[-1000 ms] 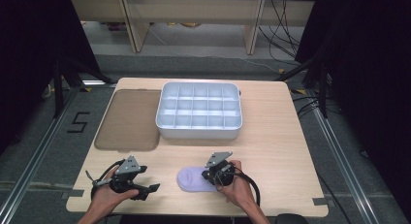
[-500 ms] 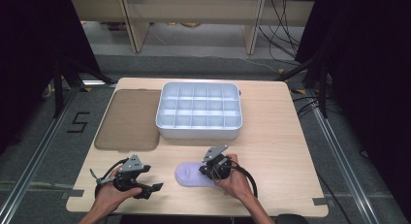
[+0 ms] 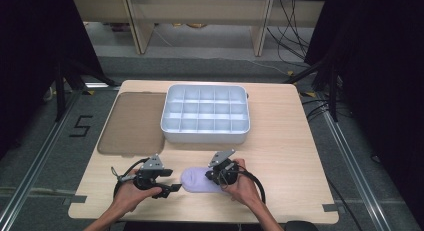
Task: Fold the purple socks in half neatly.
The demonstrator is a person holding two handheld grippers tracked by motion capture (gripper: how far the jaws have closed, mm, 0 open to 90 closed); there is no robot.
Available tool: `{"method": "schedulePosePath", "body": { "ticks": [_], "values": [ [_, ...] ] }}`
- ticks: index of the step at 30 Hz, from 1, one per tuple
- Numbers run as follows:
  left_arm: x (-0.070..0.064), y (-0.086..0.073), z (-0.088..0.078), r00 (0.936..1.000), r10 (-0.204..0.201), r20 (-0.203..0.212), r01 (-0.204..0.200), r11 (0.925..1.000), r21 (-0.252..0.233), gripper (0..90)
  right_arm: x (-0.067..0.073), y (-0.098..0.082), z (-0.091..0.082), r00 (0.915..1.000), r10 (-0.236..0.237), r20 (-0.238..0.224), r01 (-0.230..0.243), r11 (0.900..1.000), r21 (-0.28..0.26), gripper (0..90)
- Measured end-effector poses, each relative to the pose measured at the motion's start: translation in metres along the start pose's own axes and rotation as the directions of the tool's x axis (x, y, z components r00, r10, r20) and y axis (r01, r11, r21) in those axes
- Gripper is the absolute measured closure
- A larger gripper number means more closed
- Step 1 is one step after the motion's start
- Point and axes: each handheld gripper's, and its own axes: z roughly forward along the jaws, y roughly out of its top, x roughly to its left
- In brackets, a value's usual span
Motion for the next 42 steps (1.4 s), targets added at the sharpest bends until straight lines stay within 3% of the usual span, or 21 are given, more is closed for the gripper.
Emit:
{"method": "schedulePosePath", "body": {
  "ticks": [11, 12, 14, 15, 18, 22, 24, 25, 31, 34, 36, 38, 39, 40, 42],
  "values": [
    [-0.006, 0.009, 0.024, 0.9984, 0.054, -0.015, -0.054, 0.9982, 0.027, 47.5, 0.0, 0.0, 0.001, 1.0, -0.007, -0.001, 0.007, 1.0, -0.004, 86.0],
    [-0.005, 0.01, 0.027, 0.9957, 0.091, -0.019, -0.09, 0.9943, 0.058, 49.7, 0.0, 0.0, 0.0, 1.0, 0.001, 0.004, -0.001, 1.0, 0.0, 85.9],
    [-0.007, 0.01, 0.029, 0.9961, 0.085, -0.023, -0.084, 0.9953, 0.048, 51.3, 0.001, 0.0, 0.0, 0.9999, 0.01, 0.006, -0.01, 1.0, 0.003, 85.8],
    [-0.009, 0.01, 0.03, 0.9929, 0.115, -0.032, -0.113, 0.9917, 0.063, 52.5, 0.001, 0.0, 0.0, 1.0, 0.007, 0.005, -0.007, 1.0, 0.002, 85.8],
    [-0.01, 0.01, 0.03, 0.9877, 0.152, -0.036, -0.149, 0.9862, 0.071, 55.7, 0.001, 0.0, 0.0, 1.0, 0.008, 0.005, -0.008, 1.0, 0.002, 85.8],
    [-0.009, 0.008, 0.032, 0.9889, 0.146, -0.031, -0.144, 0.9883, 0.05, 67.4, 0.0, 0.0, 0.0, 1.0, -0.002, 0.002, 0.002, 1.0, -0.002, 85.8],
    [-0.01, 0.009, 0.035, 0.9903, 0.138, -0.014, -0.137, 0.99, 0.031, 78.6, 0.001, 0.0, 0.0, 1.0, -0.003, 0.005, 0.003, 1.0, -0.001, 85.5],
    [-0.012, 0.009, 0.036, 0.992, 0.127, -0.004, -0.126, 0.9917, 0.022, 79.9, 0.0, 0.0, 0.0, 1.0, -0.004, 0.004, 0.004, 1.0, -0.002, 85.4],
    [-0.01, 0.009, 0.036, 0.9908, 0.135, 0.012, -0.135, 0.9906, 0.021, 82.5, 0.0, 0.0, -0.002, 1.0, 0.005, -0.004, -0.005, 1.0, -0.015, 83.9],
    [-0.012, 0.01, 0.035, 0.9895, 0.143, 0.019, -0.144, 0.9896, 0.01, 82.5, -0.002, 0.001, -0.014, 0.9998, 0.012, 0.018, -0.011, 0.999, -0.032, 84.5],
    [-0.012, 0.012, 0.033, 0.9855, 0.169, 0.013, -0.169, 0.9855, 0.007, 82.5, -0.002, 0.0, -0.022, 0.9993, 0.027, 0.025, -0.027, 0.999, -0.031, 84.7],
    [-0.014, 0.012, 0.033, 0.9895, 0.144, 0.016, -0.144, 0.9896, -0.002, 82.5, -0.002, -0.005, -0.028, 0.9983, 0.046, 0.036, -0.045, 0.999, -0.029, 85.0],
    [-0.012, 0.013, 0.03, 0.9856, 0.169, 0.006, -0.169, 0.9856, 0.0, 82.5, -0.006, -0.011, -0.032, 0.9989, 0.031, 0.036, -0.03, 0.999, -0.032, 85.4],
    [-0.014, 0.012, 0.03, 0.9887, 0.149, 0.014, -0.149, 0.9888, -0.011, 82.5, -0.006, -0.014, -0.033, 0.9985, 0.043, 0.034, -0.043, 0.999, -0.02, 85.5],
    [-0.014, 0.012, 0.029, 0.989, 0.147, 0.015, -0.147, 0.9891, -0.004, 82.4, -0.008, -0.018, -0.037, 0.9967, 0.057, 0.059, -0.058, 0.998, 0.031, 85.5]
  ]
}}
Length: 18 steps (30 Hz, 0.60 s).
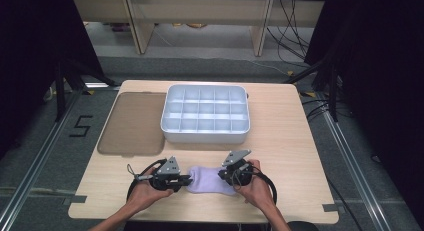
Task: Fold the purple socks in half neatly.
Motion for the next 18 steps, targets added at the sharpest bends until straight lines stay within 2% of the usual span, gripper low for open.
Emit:
{"method": "schedulePosePath", "body": {
  "ticks": [1, 2, 3, 4, 7, 8, 9, 10, 11, 12, 15, 16, 18],
  "values": [
    [0.0, 0.001, -0.001, 0.9999, 0.015, -0.002, -0.015, 0.9999, 0.001, 82.4, 0.0, 0.0, 0.0, 1.0, 0.0, 0.0, 0.0, 1.0, 0.0, 85.5],
    [0.0, 0.001, -0.003, 0.9996, 0.029, -0.004, -0.029, 0.9996, 0.007, 82.5, -0.005, -0.004, 0.0, 0.9995, 0.024, 0.021, -0.024, 1.0, 0.006, 85.6],
    [-0.002, 0.002, -0.004, 0.9999, 0.008, 0.007, -0.008, 1.0, -0.001, 82.5, -0.006, -0.005, 0.002, 0.9994, 0.026, 0.023, -0.026, 1.0, -0.004, 85.7],
    [-0.002, 0.002, -0.004, 0.9999, 0.008, 0.007, -0.008, 1.0, -0.001, 82.5, -0.006, -0.005, 0.002, 0.9992, 0.036, 0.018, -0.036, 0.999, 0.023, 85.8],
    [-0.004, 0.004, -0.008, 0.9997, 0.022, 0.01, -0.022, 0.9997, 0.007, 82.5, -0.004, -0.006, 0.008, 0.9993, 0.036, 0.012, -0.036, 0.998, 0.043, 86.2],
    [-0.004, 0.005, -0.009, 0.9989, 0.045, 0.013, -0.045, 0.999, 0.003, 82.6, 0.0, -0.004, 0.011, 0.9998, 0.015, 0.014, -0.015, 1.0, 0.027, 86.2],
    [-0.004, 0.006, -0.01, 0.9988, 0.045, 0.018, -0.045, 0.999, 0.001, 82.5, 0.004, -0.003, 0.012, 0.9997, 0.023, 0.009, -0.023, 0.999, 0.037, 86.2],
    [-0.005, 0.006, -0.012, 0.9996, 0.017, 0.023, -0.017, 0.9999, -0.001, 82.5, 0.004, -0.003, 0.012, 0.9997, 0.023, 0.009, -0.023, 0.999, 0.037, 86.2],
    [-0.004, 0.006, -0.015, 0.999, 0.031, 0.033, -0.031, 0.9995, -0.001, 82.5, 0.006, -0.002, 0.014, 1.0, 0.001, 0.001, -0.001, 0.999, 0.032, 86.2],
    [-0.005, 0.007, -0.021, 0.9985, 0.029, 0.046, -0.029, 0.9995, -0.01, 82.5, 0.009, 0.001, 0.015, 0.9998, -0.009, -0.017, 0.01, 0.999, 0.038, 86.2],
    [-0.007, 0.01, -0.029, 0.9982, 0.034, 0.048, -0.034, 0.9994, -0.012, 82.5, 0.012, 0.002, 0.018, 1.0, 0.0, -0.006, 0.001, 1.0, 0.028, 86.2],
    [-0.009, 0.014, -0.035, 0.998, 0.038, 0.049, -0.037, 0.9991, -0.021, 82.5, 0.014, 0.005, 0.02, 0.9997, -0.004, -0.024, 0.004, 1.0, 0.02, 86.1],
    [-0.009, 0.017, -0.037, 0.9977, 0.043, 0.052, -0.042, 0.9989, -0.02, 82.5, 0.018, 0.007, 0.021, 0.9993, -0.007, -0.038, 0.008, 1.0, 0.017, 85.9]
  ]
}}
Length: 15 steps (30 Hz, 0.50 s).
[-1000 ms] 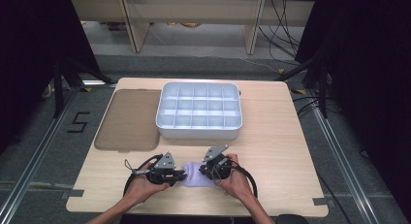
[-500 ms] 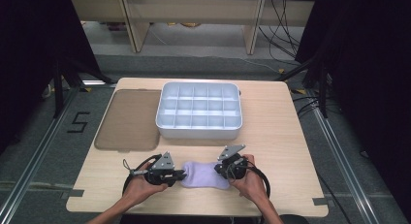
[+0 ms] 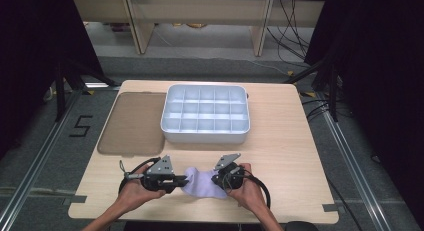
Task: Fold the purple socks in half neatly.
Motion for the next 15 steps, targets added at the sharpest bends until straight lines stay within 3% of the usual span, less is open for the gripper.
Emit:
{"method": "schedulePosePath", "body": {
  "ticks": [4, 5, 11, 14, 15],
  "values": [
    [-0.002, 0.003, 0.002, 0.9995, -0.021, 0.022, 0.021, 0.9998, -0.005, 82.6, 0.007, 0.003, 0.004, 0.9997, -0.017, -0.02, 0.016, 1.0, -0.013, 85.7],
    [-0.003, 0.005, 0.005, 0.9996, -0.017, 0.023, 0.017, 0.9999, -0.002, 82.7, 0.012, 0.005, 0.007, 0.9991, -0.031, -0.031, 0.03, 0.999, -0.017, 85.6],
    [-0.003, 0.012, 0.005, 0.9993, -0.006, 0.037, 0.007, 0.9999, -0.013, 82.7, 0.012, 0.006, 0.006, 0.9984, -0.033, -0.047, 0.032, 0.999, -0.023, 84.0],
    [-0.003, 0.013, 0.002, 0.9995, -0.009, 0.031, 0.009, 0.9999, -0.009, 82.7, 0.01, 0.004, -0.005, 0.9994, -0.016, -0.032, 0.014, 0.999, -0.05, 84.1],
    [-0.001, 0.013, 0.002, 0.9995, 0.002, 0.032, -0.002, 1.0, -0.005, 82.7, 0.008, 0.001, -0.017, 0.9999, -0.003, -0.016, 0.002, 0.999, -0.051, 84.4]
  ]
}}
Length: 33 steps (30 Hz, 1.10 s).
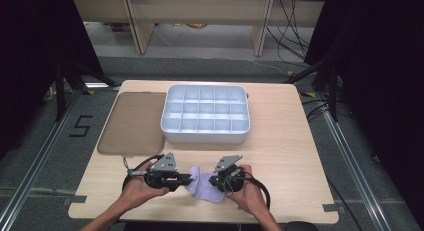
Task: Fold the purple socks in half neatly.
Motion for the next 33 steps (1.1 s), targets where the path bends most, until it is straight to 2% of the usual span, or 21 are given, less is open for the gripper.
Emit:
{"method": "schedulePosePath", "body": {
  "ticks": [2, 4, 5, 7, 9, 11, 12, 15, 17, 19, 20, 24, 26, 28, 29, 30, 32, 33],
  "values": [
    [0.0, 0.0, 0.0, 0.9999, -0.011, -0.007, 0.011, 0.9999, 0.002, 82.7, -0.001, -0.002, -0.003, 0.9999, 0.001, 0.014, -0.001, 1.0, 0.002, 84.5],
    [0.0, 0.001, 0.0, 0.9999, -0.002, -0.012, 0.003, 0.9999, 0.013, 82.7, -0.003, -0.007, -0.008, 0.9984, 0.01, 0.055, -0.011, 0.999, 0.031, 85.0],
    [0.0, 0.002, 0.001, 1.0, 0.001, 0.007, -0.001, 1.0, 0.005, 82.7, -0.005, -0.013, -0.006, 0.9984, 0.03, 0.048, -0.033, 0.998, 0.06, 85.2],
    [-0.004, 0.006, 0.005, 0.9999, -0.016, 0.003, 0.016, 0.9999, 0.002, 82.7, -0.008, -0.015, 0.0, 0.9986, 0.043, 0.031, -0.045, 0.998, 0.043, 85.7],
    [-0.004, 0.01, 0.01, 0.9997, -0.015, 0.019, 0.015, 0.9999, 0.008, 82.7, -0.011, -0.014, 0.0, 0.9991, 0.038, 0.019, -0.039, 0.998, 0.049, 85.9],
    [-0.003, 0.012, 0.015, 0.9998, -0.012, 0.017, 0.011, 0.9998, 0.018, 82.7, -0.012, -0.015, 0.0, 0.9992, 0.039, 0.013, -0.039, 0.998, 0.047, 86.0],
    [-0.004, 0.013, 0.019, 0.9995, -0.024, 0.019, 0.023, 0.9997, 0.009, 82.7, -0.012, -0.015, 0.0, 0.9992, 0.039, 0.013, -0.039, 0.998, 0.047, 86.0],
    [-0.006, 0.017, 0.033, 0.9992, -0.013, 0.038, 0.012, 0.9993, 0.036, 82.6, -0.011, -0.017, 0.0, 0.997, 0.075, 0.018, -0.076, 0.997, 0.035, 86.0],
    [-0.008, 0.018, 0.039, 0.9989, -0.016, 0.043, 0.014, 0.9985, 0.053, 82.6, -0.015, -0.018, -0.001, 0.9988, 0.048, 0.002, -0.048, 0.999, 0.024, 86.0],
    [-0.006, 0.018, 0.043, 0.9989, -0.004, 0.047, 0.001, 0.9978, 0.066, 82.6, -0.016, -0.018, -0.001, 0.9981, 0.062, -0.005, -0.062, 0.998, 0.02, 86.0],
    [-0.007, 0.017, 0.045, 0.9988, -0.021, 0.045, 0.018, 0.9977, 0.065, 82.5, -0.017, -0.019, -0.001, 0.9981, 0.061, -0.006, -0.061, 0.998, 0.016, 85.9],
    [-0.006, 0.016, 0.048, 0.9989, -0.025, 0.041, 0.022, 0.9967, 0.078, 82.4, -0.017, -0.019, -0.001, 0.998, 0.064, -0.005, -0.063, 0.998, 0.016, 85.9],
    [-0.007, 0.017, 0.05, 0.9989, -0.023, 0.042, 0.019, 0.996, 0.087, 82.1, -0.015, -0.019, -0.002, 0.9948, 0.1, -0.014, -0.1, 0.994, 0.032, 85.7],
    [-0.007, 0.017, 0.051, 0.9987, -0.024, 0.044, 0.02, 0.9958, 0.089, 82.0, -0.015, -0.019, -0.001, 0.9938, 0.11, -0.017, -0.11, 0.994, 0.02, 85.6],
    [-0.008, 0.017, 0.053, 0.9985, -0.04, 0.038, 0.036, 0.995, 0.093, 82.0, -0.017, -0.019, -0.002, 0.9963, 0.085, -0.014, -0.085, 0.996, 0.015, 85.5],
    [-0.007, 0.017, 0.055, 0.9986, -0.03, 0.043, 0.025, 0.9942, 0.104, 81.8, -0.016, -0.019, -0.002, 0.9937, 0.11, -0.021, -0.11, 0.994, 0.013, 85.3],
    [-0.006, 0.016, 0.056, 0.9986, -0.027, 0.045, 0.022, 0.9939, 0.108, 81.7, -0.017, -0.02, -0.002, 0.9923, 0.122, -0.024, -0.121, 0.992, 0.023, 85.2],
    [-0.006, 0.016, 0.057, 0.9985, -0.03, 0.045, 0.025, 0.9934, 0.112, 81.7, -0.017, -0.02, -0.001, 0.9906, 0.136, -0.014, -0.136, 0.991, 0.008, 84.5]
  ]
}}
